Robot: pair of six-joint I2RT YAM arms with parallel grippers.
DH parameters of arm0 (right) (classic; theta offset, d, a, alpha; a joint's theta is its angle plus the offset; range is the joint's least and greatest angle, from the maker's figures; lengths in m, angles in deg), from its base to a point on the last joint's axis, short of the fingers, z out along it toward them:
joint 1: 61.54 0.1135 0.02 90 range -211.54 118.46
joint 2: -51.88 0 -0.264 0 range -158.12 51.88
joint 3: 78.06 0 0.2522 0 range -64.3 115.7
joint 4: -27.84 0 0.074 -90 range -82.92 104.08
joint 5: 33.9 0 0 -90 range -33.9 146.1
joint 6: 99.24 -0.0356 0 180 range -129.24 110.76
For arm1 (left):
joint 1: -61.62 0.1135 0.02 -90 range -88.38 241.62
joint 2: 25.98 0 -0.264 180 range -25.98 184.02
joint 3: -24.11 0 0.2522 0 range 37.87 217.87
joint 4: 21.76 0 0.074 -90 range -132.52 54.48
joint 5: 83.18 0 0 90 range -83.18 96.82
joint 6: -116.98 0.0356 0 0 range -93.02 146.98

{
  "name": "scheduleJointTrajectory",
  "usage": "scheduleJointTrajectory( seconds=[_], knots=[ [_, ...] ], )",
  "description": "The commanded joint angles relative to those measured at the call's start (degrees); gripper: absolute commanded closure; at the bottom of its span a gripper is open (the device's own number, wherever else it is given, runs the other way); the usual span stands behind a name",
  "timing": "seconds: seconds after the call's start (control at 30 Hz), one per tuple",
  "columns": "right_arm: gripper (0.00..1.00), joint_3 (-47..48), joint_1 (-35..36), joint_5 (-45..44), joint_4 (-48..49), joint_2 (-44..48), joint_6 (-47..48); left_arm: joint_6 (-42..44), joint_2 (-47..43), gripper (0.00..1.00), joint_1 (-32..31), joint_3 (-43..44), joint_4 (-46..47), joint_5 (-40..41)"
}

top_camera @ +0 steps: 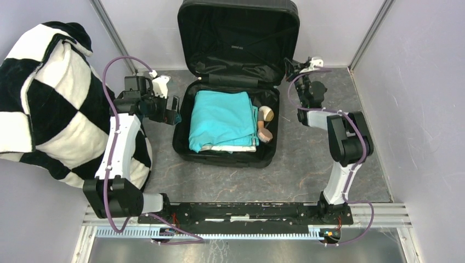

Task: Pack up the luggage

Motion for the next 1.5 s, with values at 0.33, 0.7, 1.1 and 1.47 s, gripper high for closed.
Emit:
scheduleJointTrajectory(
  seconds=[0.33,0.7,1.1,1.47],
  knots=[
    [0.96,-30.36,11.85,-10.87,3.71,22.84,32.94,1.68,-8.62,0.00,0.54,4.49,-6.48,-1.83],
    [0.71,-41.65,13.00,-9.93,1.41,28.00,21.48,0.47,-9.00,0.00,0.56,18.24,-10.34,-4.84],
    [0.48,-40.01,12.41,-17.53,-49.42,42.61,-3.54,0.11,-13.14,0.00,0.52,8.18,-13.13,3.34],
    [0.53,-39.56,2.15,2.23,-59.48,43.25,-14.59,7.70,-20.98,0.00,0.56,7.55,-24.31,5.56]
  ],
)
